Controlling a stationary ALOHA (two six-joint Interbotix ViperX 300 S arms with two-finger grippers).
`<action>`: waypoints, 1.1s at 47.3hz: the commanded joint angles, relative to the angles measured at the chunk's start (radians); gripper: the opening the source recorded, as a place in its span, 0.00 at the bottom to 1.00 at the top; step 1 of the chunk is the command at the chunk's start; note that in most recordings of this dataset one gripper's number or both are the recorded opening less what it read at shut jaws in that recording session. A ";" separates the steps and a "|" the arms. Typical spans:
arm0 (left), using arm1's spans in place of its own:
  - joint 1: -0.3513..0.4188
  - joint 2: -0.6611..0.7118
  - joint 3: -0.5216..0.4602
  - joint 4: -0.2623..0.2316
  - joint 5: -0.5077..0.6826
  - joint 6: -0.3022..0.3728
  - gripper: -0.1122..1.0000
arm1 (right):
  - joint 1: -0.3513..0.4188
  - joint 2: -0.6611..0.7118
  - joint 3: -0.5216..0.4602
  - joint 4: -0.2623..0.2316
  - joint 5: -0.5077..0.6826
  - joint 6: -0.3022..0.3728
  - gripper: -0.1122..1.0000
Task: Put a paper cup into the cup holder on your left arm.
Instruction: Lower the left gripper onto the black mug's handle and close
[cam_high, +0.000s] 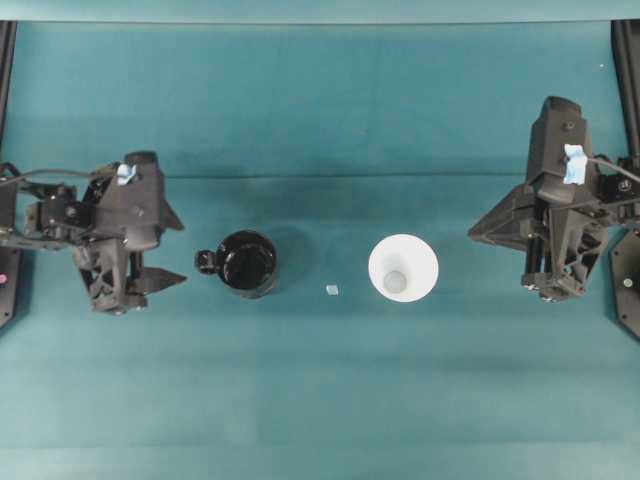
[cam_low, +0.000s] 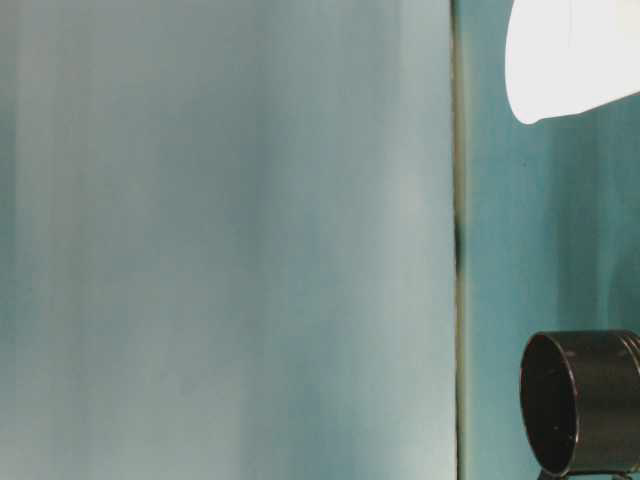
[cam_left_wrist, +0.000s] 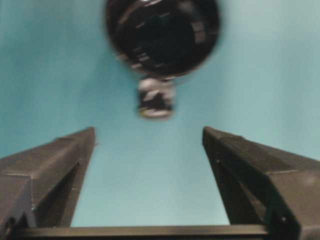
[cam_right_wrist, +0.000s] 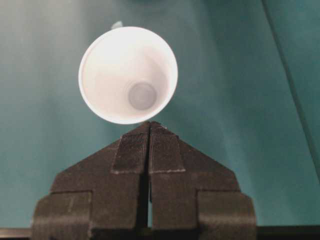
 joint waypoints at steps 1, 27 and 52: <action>-0.002 0.021 -0.011 0.002 -0.023 -0.006 0.94 | -0.002 -0.003 -0.026 -0.002 -0.002 0.008 0.08; -0.002 0.114 -0.015 0.003 -0.112 -0.057 0.94 | -0.002 -0.002 -0.023 -0.002 -0.003 0.009 0.08; -0.002 0.186 -0.035 0.003 -0.169 -0.057 0.94 | -0.002 -0.002 -0.023 -0.002 -0.002 0.009 0.08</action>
